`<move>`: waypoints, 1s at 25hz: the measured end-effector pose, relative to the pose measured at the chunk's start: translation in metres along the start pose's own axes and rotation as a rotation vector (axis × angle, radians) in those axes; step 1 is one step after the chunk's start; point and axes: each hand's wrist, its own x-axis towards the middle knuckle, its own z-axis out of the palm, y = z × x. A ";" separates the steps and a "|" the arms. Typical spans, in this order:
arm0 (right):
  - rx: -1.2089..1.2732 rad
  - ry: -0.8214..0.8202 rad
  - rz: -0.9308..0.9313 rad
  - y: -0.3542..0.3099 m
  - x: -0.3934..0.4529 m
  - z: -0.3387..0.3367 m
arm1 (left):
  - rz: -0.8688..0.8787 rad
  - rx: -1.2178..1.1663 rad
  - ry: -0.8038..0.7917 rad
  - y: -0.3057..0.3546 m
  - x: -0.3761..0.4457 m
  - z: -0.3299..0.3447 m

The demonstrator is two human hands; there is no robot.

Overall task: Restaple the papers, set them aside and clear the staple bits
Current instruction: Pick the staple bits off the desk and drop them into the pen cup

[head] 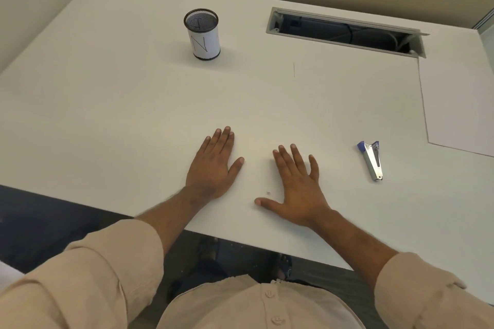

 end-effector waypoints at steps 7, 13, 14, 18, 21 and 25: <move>-0.011 0.052 0.083 0.000 0.016 0.002 | -0.009 0.002 -0.006 0.001 0.001 -0.001; -0.035 -0.085 -0.226 0.034 -0.015 -0.014 | -0.015 0.006 -0.008 0.000 0.001 0.001; -0.066 -0.115 -0.274 0.038 -0.021 -0.012 | -0.015 0.004 -0.003 0.000 0.000 0.001; -0.061 -0.110 -0.213 0.044 -0.012 -0.009 | -0.016 -0.004 0.002 0.001 0.000 0.001; -0.024 -0.068 -0.111 0.041 0.014 -0.012 | -0.018 -0.008 0.003 0.001 -0.001 0.000; 0.038 -0.020 -0.073 0.036 0.029 -0.014 | -0.017 -0.002 0.005 0.002 0.000 -0.001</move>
